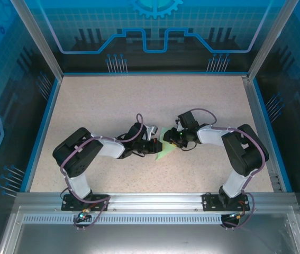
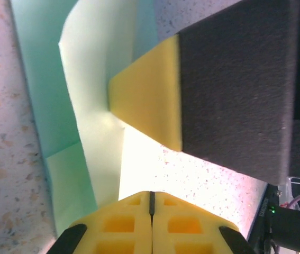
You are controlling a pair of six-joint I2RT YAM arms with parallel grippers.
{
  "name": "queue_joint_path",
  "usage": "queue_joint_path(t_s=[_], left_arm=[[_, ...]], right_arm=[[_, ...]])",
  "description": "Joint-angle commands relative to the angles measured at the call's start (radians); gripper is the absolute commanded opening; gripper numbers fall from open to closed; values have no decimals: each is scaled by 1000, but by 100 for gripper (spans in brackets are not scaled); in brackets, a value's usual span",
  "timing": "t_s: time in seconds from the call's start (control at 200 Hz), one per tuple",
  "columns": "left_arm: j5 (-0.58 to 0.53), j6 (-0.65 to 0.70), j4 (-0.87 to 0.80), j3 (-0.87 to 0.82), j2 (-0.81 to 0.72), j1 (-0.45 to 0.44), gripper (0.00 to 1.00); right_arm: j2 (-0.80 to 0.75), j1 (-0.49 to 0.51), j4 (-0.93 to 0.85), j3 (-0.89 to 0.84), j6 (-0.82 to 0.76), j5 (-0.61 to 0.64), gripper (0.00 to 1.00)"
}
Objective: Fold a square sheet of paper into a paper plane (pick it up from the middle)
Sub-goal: Fourth fold the wing at the center of the table.
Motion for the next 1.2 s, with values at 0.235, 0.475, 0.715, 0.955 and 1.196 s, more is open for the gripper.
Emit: queue_joint_path(t_s=[0.235,0.475,0.715,0.955,1.196], left_arm=[[-69,41,-97,31,8,-3,5],[-82,45,-121,40,14,-4,3],[-77,48,-133,45,29,-3,1],[-80,56,-147,45,28,-3,0],[-93,57,-166,47,25,-4,0]], right_arm=[[83,7,-137,-9,-1,114,44],[95,10,-159,3,3,127,42],[105,11,-183,20,11,136,37],[112,13,-201,30,15,146,33],[123,17,-218,46,11,144,31]])
